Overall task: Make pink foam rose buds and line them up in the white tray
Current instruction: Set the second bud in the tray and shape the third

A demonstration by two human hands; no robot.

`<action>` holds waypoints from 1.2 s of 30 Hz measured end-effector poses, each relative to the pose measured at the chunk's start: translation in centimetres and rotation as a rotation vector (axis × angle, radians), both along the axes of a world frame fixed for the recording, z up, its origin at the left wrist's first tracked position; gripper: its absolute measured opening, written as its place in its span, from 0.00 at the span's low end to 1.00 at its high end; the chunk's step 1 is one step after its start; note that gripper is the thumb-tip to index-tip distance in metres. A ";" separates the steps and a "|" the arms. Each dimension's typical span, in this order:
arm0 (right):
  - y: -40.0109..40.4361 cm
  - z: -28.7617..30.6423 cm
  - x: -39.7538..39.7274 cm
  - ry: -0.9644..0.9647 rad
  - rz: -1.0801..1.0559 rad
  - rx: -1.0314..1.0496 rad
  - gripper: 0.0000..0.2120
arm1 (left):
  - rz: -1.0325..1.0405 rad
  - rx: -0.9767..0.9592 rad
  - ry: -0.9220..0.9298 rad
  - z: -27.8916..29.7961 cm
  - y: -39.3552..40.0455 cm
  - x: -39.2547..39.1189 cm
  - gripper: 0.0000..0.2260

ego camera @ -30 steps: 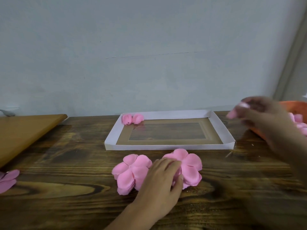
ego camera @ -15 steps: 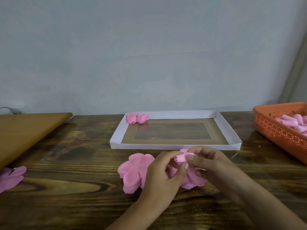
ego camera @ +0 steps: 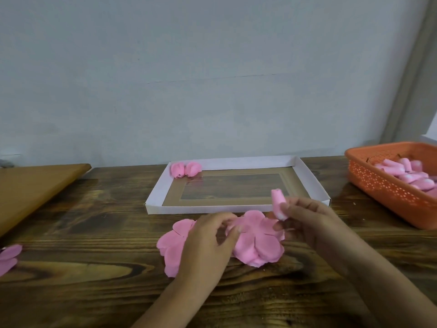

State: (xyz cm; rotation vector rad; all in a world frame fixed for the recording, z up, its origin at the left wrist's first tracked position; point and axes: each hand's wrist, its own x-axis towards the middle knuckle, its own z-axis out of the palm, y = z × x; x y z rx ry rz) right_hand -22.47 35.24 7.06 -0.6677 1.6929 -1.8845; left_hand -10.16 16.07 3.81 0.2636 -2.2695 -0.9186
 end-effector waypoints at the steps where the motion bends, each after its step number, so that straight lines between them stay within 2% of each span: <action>1: 0.2 0.0 -0.4 -0.010 -0.047 -0.025 0.09 | 0.043 -0.125 -0.057 0.0 -0.1 0.0 0.08; 5: 0.0 -0.6 -0.9 -0.058 -0.150 -0.048 0.10 | 0.017 -0.364 -0.220 -0.6 -0.3 -0.2 0.12; 12: -0.8 -1.3 0.0 -0.052 -0.113 0.048 0.11 | -0.011 -0.401 -0.370 -1.2 -0.4 -0.7 0.17; 20: -1.4 -1.8 0.4 -0.035 -0.109 0.066 0.10 | 0.016 -0.424 -0.302 -1.2 -0.2 -0.6 0.15; 27: -1.5 -1.9 0.4 -0.024 -0.123 0.064 0.10 | 0.082 -0.503 -0.170 -0.4 0.2 -1.3 0.08; 30: -1.4 -1.9 0.3 -0.030 -0.135 0.058 0.09 | 0.104 -0.508 -0.209 -0.1 0.4 -1.6 0.08; 32: -1.5 -1.8 0.2 -0.026 -0.142 0.059 0.09 | 0.121 -0.549 -0.234 -0.2 0.6 -1.5 0.02; 34: -1.6 -1.9 0.3 -0.028 -0.142 0.057 0.09 | 0.110 -0.481 -0.175 -0.5 0.5 -1.7 0.03; 36: -1.7 -2.0 0.3 -0.027 -0.139 0.054 0.09 | 0.052 -0.307 -0.113 -0.7 0.5 -1.9 0.03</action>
